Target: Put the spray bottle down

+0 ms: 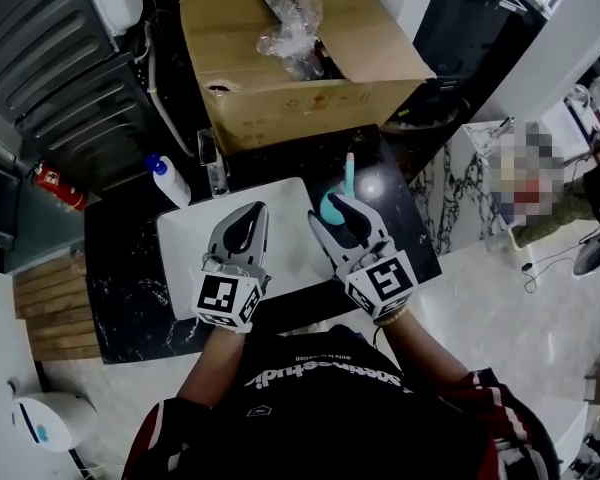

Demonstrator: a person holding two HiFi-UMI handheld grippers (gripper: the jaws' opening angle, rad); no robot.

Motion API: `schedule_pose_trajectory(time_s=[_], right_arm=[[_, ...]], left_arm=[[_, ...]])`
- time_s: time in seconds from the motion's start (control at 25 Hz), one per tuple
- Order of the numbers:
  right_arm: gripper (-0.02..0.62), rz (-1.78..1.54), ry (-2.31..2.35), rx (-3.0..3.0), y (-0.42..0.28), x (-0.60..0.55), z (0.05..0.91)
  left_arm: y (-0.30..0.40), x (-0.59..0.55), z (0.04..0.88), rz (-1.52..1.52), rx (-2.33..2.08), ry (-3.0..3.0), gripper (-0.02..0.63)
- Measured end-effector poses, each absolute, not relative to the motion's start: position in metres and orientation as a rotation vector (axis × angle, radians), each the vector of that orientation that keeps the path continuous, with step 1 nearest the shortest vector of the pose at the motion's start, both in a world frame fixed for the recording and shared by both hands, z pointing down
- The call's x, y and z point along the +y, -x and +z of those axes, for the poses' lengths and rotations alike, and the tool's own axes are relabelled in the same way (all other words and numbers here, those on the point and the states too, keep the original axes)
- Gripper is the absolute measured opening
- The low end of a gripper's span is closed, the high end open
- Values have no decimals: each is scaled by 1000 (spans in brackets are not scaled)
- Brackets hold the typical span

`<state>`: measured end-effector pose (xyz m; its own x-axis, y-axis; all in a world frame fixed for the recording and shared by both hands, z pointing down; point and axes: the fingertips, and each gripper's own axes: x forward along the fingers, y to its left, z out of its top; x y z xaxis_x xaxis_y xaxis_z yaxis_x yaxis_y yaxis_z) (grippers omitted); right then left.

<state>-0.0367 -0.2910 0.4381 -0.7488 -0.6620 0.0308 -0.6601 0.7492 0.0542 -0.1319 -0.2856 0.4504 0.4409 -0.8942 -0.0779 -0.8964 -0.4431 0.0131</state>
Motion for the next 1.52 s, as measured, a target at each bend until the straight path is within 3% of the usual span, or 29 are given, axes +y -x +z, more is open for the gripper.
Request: schedule_pose_trajectory(time_s=[0.56, 0.96, 1.52], right_arm=[[183, -126, -841, -3090, 121, -257, 384], [83, -201, -708, -3160, 150, -243, 364], [38, -146, -703, -3083, 152, -251, 389]], left_arm=[[200, -246, 410, 101, 1801, 2450, 17], [230, -226, 395, 72, 1867, 2353, 17], [227, -232, 390, 140, 1866, 2373, 17]])
